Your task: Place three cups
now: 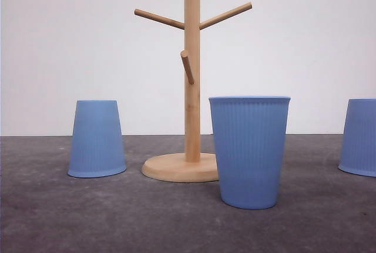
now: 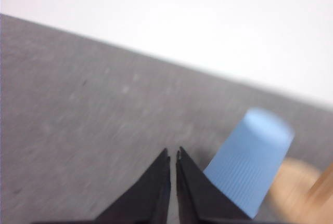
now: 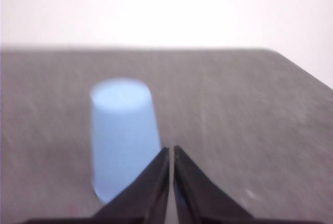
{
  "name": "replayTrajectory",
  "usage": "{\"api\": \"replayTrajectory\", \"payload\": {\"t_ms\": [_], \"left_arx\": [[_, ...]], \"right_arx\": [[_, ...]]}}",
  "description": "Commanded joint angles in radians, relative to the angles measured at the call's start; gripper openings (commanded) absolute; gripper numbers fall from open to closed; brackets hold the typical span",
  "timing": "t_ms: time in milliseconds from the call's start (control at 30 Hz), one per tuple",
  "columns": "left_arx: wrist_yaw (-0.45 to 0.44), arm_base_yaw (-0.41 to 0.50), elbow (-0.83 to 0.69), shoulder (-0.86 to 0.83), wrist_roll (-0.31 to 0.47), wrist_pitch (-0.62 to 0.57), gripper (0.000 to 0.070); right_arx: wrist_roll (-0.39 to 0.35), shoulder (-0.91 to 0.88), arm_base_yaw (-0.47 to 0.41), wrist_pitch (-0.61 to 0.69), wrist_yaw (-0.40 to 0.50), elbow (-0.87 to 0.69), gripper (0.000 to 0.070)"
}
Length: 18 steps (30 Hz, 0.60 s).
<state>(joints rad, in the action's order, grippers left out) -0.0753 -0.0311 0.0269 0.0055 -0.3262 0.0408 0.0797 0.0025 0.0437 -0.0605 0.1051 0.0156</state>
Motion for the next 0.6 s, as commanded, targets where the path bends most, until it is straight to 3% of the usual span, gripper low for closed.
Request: {"api": "replayTrajectory", "payload": {"t_ms": [0,133,300,433,567], "left_arx": [[0.002,-0.001,0.003,-0.002,-0.153,-0.045,0.0],[0.021,-0.001,0.094,0.0,-0.178,-0.025,0.0004],[0.123,-0.001,0.324,0.058,-0.171,0.274,0.0004],[0.158,-0.001,0.501,0.158,-0.083,0.495,0.0004],[0.154,-0.001,0.618,0.261,-0.02,0.641,0.0004]], "right_arx": [[0.13,0.001,0.0,0.042,0.0,0.018,0.0008],[0.177,0.002,0.0,-0.027,0.0,0.122,0.0007],[0.173,0.046,-0.001,-0.297,0.0,0.331,0.0007],[0.155,0.137,-0.001,-0.489,-0.003,0.486,0.0007],[0.086,0.242,-0.001,-0.585,-0.033,0.591,0.0007]]}}
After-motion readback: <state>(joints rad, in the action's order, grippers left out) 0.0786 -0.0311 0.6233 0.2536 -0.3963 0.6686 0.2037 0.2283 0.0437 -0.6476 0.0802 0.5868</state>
